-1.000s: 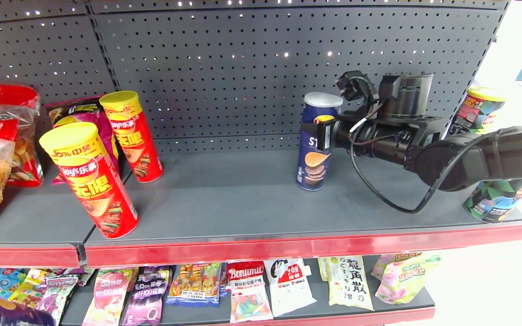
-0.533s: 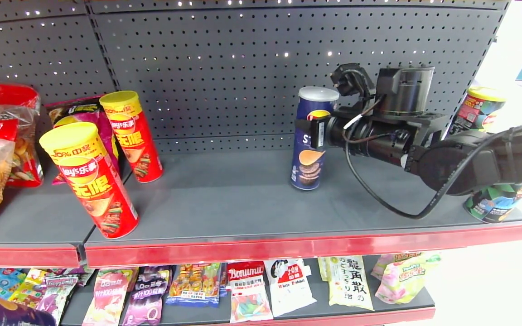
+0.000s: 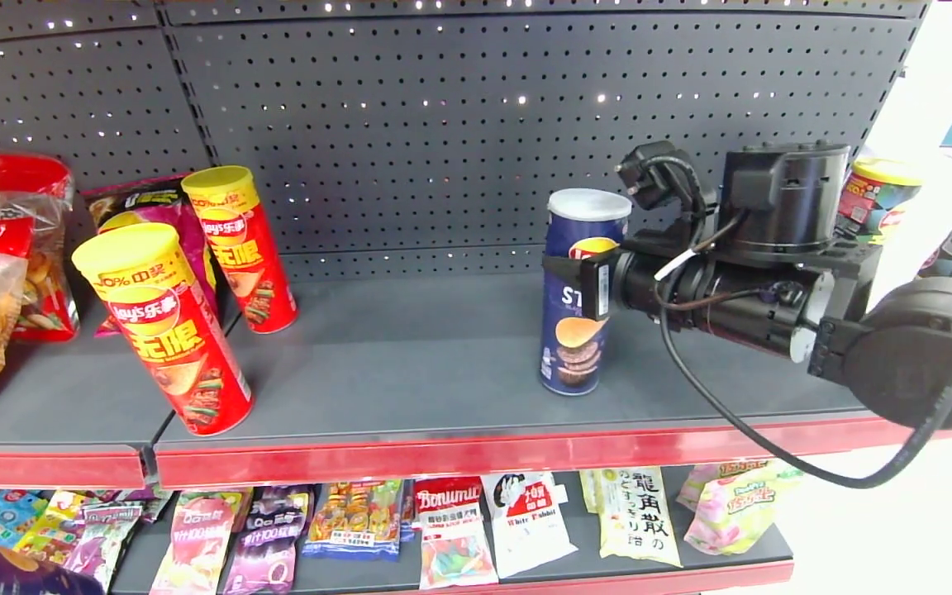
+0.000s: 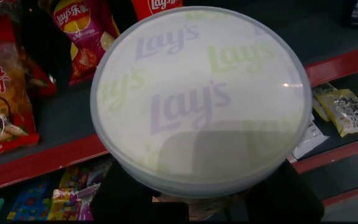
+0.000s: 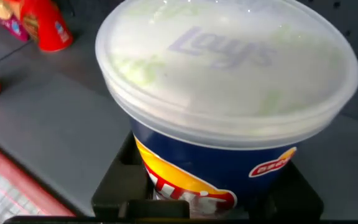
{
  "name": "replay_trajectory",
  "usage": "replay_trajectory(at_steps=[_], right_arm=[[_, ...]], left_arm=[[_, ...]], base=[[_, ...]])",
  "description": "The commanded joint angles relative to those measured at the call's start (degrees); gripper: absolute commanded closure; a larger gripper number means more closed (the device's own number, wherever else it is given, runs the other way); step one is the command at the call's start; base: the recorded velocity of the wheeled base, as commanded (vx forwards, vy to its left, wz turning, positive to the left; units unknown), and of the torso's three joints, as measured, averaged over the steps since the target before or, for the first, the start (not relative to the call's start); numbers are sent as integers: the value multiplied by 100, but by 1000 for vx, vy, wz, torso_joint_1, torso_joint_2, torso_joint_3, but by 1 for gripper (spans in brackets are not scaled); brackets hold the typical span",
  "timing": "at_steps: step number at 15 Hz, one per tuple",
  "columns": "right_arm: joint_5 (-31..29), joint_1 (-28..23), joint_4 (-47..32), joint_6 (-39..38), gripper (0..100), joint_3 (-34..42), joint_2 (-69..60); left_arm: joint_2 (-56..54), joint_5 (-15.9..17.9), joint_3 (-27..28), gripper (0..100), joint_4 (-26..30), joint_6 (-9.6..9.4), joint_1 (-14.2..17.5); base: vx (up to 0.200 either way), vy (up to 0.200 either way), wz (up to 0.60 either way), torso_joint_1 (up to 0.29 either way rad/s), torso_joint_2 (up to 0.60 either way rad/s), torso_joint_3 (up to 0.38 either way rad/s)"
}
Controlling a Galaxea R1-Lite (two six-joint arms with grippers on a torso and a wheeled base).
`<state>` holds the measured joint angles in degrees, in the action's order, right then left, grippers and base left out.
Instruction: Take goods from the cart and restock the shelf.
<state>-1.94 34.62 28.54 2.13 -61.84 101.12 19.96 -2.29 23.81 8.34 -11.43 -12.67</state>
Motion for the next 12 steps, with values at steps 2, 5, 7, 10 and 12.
replay_trajectory(at_steps=[2,5,7,10,12], right_arm=[[-79,159,20,-11,100,296,-330],[-334,440,20,-213,100,384,-312],[-334,458,20,-213,100,384,-295],[-334,554,29,-231,100,384,-286],[-334,651,38,-275,100,384,-268]], left_arm=[[-9,1,-25,100,1,1,1],[-9,1,-17,100,1,1,1],[-18,-8,-17,100,1,1,1],[-27,1,-17,100,1,1,1],[-27,-8,-17,100,1,1,1]], base=[[0,0,0,0,0,0],[0,0,0,0,0,0],[0,0,0,0,0,0],[0,0,0,0,0,0],[0,0,0,0,0,0]])
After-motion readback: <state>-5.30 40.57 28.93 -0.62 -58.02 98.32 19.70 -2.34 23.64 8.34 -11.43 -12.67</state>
